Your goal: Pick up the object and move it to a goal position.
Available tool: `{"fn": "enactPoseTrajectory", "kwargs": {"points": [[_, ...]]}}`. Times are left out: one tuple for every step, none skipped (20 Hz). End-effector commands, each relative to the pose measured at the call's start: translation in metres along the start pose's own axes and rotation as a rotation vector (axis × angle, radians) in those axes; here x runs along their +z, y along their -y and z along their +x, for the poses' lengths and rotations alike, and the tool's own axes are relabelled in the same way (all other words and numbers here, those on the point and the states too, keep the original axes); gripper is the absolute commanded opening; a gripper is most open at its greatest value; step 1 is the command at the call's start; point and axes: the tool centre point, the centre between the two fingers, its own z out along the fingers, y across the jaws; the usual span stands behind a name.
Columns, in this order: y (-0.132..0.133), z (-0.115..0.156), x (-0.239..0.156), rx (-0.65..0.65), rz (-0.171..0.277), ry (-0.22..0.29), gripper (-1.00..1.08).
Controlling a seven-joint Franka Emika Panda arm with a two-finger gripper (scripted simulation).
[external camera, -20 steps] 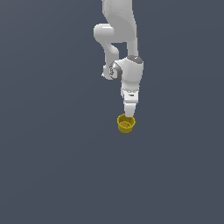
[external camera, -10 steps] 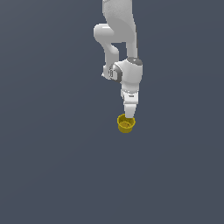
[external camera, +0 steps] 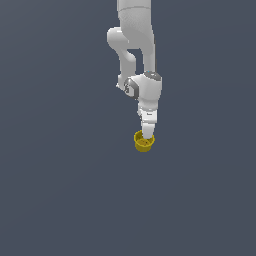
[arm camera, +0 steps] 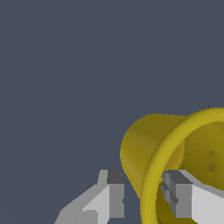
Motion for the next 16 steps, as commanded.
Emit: {"fn": "enactPoseTrajectory", "kwargs": {"points": [[-0.0003,-0.0001,0.0007,0.0,-0.001,0.0,-1.0],[-0.0003,-0.0001,0.0007,0.0,-0.001,0.0,-1.0],[-0.0003,-0.0001,0.0007,0.0,-0.001,0.0,-1.0],[-0.0003,-0.0001,0.0007,0.0,-0.001,0.0,-1.0],[-0.0003,-0.0001,0.0007,0.0,-0.001,0.0,-1.0],[-0.0003,-0.0001,0.0007,0.0,-0.001,0.0,-1.0],[-0.0003,-0.0001,0.0007,0.0,-0.001,0.0,-1.0],[-0.0003,-0.0001,0.0007,0.0,-0.001,0.0,-1.0],[-0.0003,-0.0001,0.0007,0.0,-0.001,0.0,-1.0],[-0.0007,0.0,0.0005,0.0,-0.001,0.0,-1.0],[-0.0008,-0.0002,0.0004,0.0,-0.001,0.0,-1.0],[-0.001,-0.0008,0.0003,0.0,-0.001,0.0,-1.0],[-0.0015,-0.0017,0.0002,0.0,-0.001,0.0,-1.0],[-0.0021,-0.003,0.0,0.0,-0.001,0.0,-1.0],[-0.0029,-0.0046,-0.0002,0.0,-0.001,0.0,-1.0],[-0.0038,-0.0066,-0.0005,0.0,-0.001,0.0,-1.0]]}}
